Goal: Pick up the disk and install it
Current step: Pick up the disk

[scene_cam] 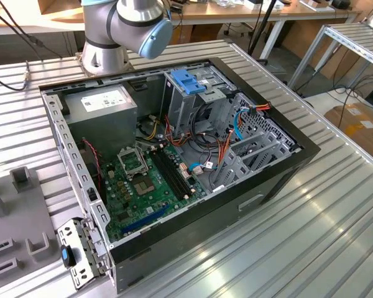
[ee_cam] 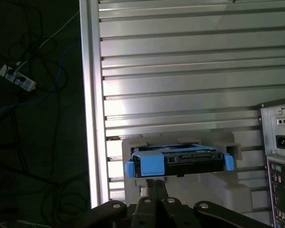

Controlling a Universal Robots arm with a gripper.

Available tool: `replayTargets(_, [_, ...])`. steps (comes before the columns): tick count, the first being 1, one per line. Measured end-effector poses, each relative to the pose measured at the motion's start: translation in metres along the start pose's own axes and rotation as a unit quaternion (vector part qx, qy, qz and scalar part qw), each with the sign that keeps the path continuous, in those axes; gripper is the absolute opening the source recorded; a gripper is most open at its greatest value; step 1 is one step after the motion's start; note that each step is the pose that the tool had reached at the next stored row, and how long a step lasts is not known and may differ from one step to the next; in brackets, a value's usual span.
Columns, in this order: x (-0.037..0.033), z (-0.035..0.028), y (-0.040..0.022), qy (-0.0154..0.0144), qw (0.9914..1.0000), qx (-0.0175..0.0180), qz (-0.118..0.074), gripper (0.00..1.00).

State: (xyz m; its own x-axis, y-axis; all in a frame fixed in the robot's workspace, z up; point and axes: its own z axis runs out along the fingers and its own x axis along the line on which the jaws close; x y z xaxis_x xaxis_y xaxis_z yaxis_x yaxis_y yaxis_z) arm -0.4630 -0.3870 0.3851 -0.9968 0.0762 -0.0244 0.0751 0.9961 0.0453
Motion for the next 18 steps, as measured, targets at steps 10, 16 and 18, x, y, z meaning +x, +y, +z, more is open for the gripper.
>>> replayTargets(10, [0.0001, 0.0010, 0.0000, 0.0038, 0.99635, -0.0009, -0.085, 0.11])
replayTargets(16, [0.0001, 0.0028, -0.0001, 0.0067, 0.98852, -0.0021, -0.151, 0.11])
replayTargets(18, [0.0001, 0.0034, -0.0001, 0.0076, 0.98501, -0.0023, -0.172, 0.11])
